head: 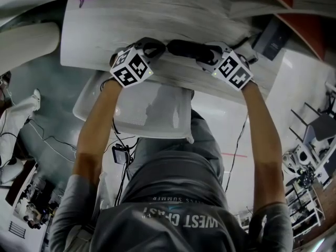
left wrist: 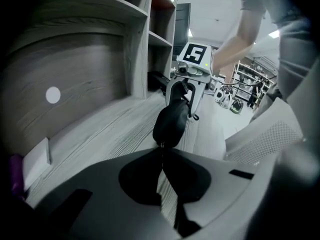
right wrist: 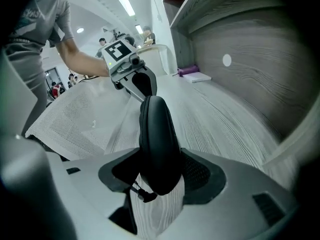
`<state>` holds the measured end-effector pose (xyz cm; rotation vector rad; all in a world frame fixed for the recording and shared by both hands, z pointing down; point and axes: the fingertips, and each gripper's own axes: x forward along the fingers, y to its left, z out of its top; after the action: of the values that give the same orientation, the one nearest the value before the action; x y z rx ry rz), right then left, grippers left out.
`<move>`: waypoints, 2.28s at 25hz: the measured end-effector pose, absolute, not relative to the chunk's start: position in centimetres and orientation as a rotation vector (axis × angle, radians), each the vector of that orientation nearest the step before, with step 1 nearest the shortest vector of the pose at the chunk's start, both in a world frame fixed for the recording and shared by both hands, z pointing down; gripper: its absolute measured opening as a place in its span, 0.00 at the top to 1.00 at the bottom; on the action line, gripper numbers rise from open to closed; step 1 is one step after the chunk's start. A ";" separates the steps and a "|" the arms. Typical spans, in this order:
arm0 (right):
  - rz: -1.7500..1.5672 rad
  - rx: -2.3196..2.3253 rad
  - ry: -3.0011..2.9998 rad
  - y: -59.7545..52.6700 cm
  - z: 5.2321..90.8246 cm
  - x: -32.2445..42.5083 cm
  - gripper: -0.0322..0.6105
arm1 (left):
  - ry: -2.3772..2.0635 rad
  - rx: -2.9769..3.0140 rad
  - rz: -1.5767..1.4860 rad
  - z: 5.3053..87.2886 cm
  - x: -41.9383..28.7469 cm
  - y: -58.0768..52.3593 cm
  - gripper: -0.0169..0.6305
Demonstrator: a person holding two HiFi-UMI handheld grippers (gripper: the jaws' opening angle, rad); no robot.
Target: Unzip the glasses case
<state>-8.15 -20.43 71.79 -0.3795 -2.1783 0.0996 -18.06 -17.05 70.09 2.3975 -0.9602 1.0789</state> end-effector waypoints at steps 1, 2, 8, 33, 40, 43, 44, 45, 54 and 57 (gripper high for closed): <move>0.099 -0.378 -2.168 -20.3 71.8 -8.2 0.56 | -0.954 2.384 1.082 69.9 -18.1 -16.9 0.97; 0.099 -0.376 -2.156 -20.1 71.8 -8.3 0.56 | -0.945 2.372 1.101 69.8 -18.1 -16.7 0.97; 0.044 -0.323 -2.034 -19.7 72.2 -8.8 0.57 | -0.924 2.269 1.292 69.5 -18.4 -16.1 0.97; -0.032 -0.135 -2.259 -20.1 71.6 -10.1 0.59 | -1.135 2.078 1.115 68.4 -17.3 -18.2 0.98; -0.022 -0.105 -2.220 -19.7 71.0 -10.3 0.59 | -1.127 2.074 1.306 68.1 -16.5 -17.9 0.98; 0.013 -0.088 -2.265 -19.5 69.8 -10.5 0.59 | -1.112 2.064 1.374 68.0 -16.8 -17.6 0.98; 0.022 -0.085 -2.285 -19.5 69.3 -10.6 0.59 | -1.109 2.055 1.367 68.0 -17.0 -17.5 0.98; 0.025 -0.082 -2.302 -19.5 68.8 -10.8 0.59 | -1.107 2.045 1.364 67.9 -17.2 -17.5 0.98; 0.008 -0.036 -2.251 -18.5 69.1 -11.3 0.60 | -1.070 2.076 1.103 65.4 -13.9 -17.3 0.98; -0.095 -0.019 -2.161 -18.3 70.5 -10.9 0.61 | -1.006 2.078 1.240 66.6 -12.7 -16.7 0.97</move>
<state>-10.88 -18.32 70.52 -0.0187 -2.1607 -0.0946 -12.71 -16.72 66.60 2.0780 -1.0056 1.2397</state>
